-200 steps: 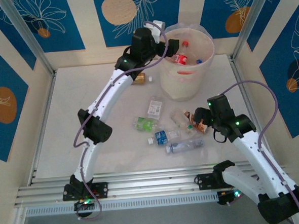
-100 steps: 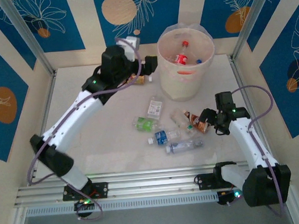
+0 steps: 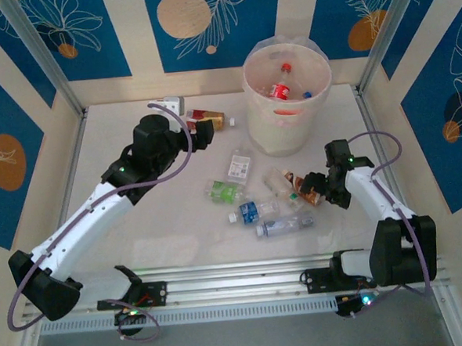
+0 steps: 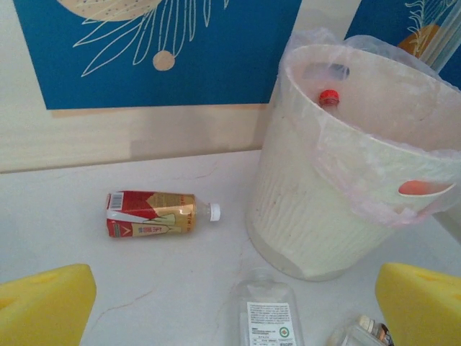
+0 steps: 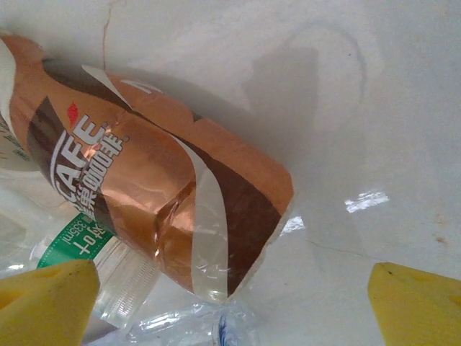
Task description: Put the plastic bottles in the bin
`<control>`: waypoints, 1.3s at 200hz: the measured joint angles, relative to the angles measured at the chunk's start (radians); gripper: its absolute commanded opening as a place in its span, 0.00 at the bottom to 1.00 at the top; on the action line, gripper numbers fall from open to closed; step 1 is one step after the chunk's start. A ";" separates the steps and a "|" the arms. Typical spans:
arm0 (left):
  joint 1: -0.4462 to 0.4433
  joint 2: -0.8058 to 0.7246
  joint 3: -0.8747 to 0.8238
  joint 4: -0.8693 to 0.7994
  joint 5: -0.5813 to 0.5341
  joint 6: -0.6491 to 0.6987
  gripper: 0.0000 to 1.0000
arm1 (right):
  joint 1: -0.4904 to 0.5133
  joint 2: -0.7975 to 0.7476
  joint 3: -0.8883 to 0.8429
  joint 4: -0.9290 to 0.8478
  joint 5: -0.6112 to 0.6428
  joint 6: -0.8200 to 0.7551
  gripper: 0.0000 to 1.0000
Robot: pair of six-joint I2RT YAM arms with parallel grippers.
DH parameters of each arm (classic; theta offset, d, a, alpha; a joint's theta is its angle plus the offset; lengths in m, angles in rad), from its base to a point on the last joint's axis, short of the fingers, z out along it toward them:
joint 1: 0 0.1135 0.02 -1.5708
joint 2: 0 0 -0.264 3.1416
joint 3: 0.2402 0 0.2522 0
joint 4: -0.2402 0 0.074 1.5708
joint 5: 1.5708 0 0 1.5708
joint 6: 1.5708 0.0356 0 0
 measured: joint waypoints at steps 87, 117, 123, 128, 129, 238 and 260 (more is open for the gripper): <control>0.000 -0.002 0.000 -0.001 -0.003 -0.019 0.99 | 0.007 0.142 0.100 0.046 0.013 -0.001 0.98; 0.000 -0.013 0.000 -0.005 -0.003 -0.021 1.00 | -0.002 0.222 0.166 0.068 0.020 -0.011 0.96; 0.000 -0.016 0.000 -0.008 -0.004 -0.021 1.00 | -0.002 0.231 0.175 0.071 0.021 -0.012 0.96; 0.000 -0.020 0.000 -0.009 -0.004 -0.021 1.00 | -0.002 0.236 0.180 0.074 0.020 -0.014 0.96; 0.000 -0.021 0.000 -0.010 -0.004 -0.021 1.00 | -0.002 0.236 0.181 0.074 0.020 -0.014 0.96; 0.000 -0.032 -0.022 -0.121 0.001 -0.021 0.99 | 0.045 0.181 0.204 -0.039 0.017 -0.045 0.99; 0.000 -0.032 -0.030 -0.135 0.008 -0.021 0.99 | 0.064 0.189 0.202 -0.047 0.018 -0.045 0.99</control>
